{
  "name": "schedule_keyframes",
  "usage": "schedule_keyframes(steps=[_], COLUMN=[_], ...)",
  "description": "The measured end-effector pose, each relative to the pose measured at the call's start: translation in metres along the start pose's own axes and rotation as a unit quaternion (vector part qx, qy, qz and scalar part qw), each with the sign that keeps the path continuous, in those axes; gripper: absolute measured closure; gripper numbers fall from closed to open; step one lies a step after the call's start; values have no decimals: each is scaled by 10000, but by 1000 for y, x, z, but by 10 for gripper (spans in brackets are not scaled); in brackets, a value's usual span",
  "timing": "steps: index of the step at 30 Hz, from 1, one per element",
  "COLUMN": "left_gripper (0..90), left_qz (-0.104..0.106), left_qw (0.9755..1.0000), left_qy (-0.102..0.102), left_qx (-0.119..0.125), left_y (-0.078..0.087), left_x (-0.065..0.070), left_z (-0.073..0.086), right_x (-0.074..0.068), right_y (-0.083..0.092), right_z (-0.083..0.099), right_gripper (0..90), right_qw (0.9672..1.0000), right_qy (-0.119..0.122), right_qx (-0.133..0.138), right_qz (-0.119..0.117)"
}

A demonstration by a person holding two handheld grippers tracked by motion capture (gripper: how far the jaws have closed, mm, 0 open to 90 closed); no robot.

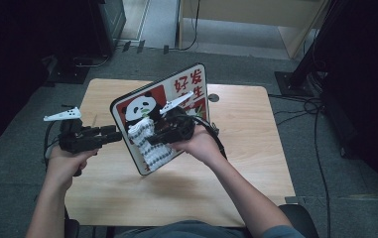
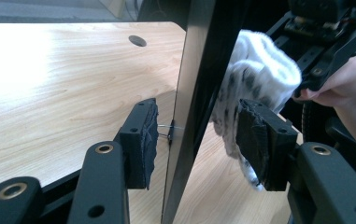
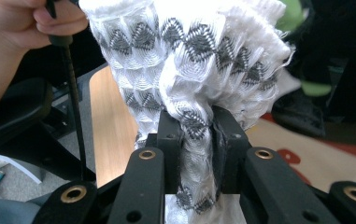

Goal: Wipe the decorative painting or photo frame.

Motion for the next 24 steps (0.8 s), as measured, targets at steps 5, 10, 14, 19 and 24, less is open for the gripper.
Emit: schedule_keyframes(steps=[5,10,14,19,24], left_gripper=[554,591,574,576,555], left_qz=[119,29,-29,14,-25], left_qw=[9999,10000,10000,10000,10000], left_qy=[15,23,-16,7,-42], left_qx=[-5,-2,-27,54,-2], left_y=[7,8,3,-1,-9], left_x=[-5,-13,-19,-25,-29], left_z=[0,1,1,-3,-6], right_x=[-6,-12,-17,-22,-29], right_y=[6,12,15,21,26], right_z=[-14,-29,-38,-49,-58], right_gripper=[764,762,761,762,767], right_qw=[9999,9997,9995,9991,9982], right_qy=[99,208,250,336,450], right_qx=[56,138,170,208,335], right_qz=[38,72,101,163,200])
Point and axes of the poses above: each handheld gripper's, and its own axes: y roughly backward along the jaws, z roughly out of its underside, x roughly to its right, the point moved 1 cm from there along -y, roughly forward along the jaws, and after that the axes turned 3 degrees about -y, right-handed, at the moved point
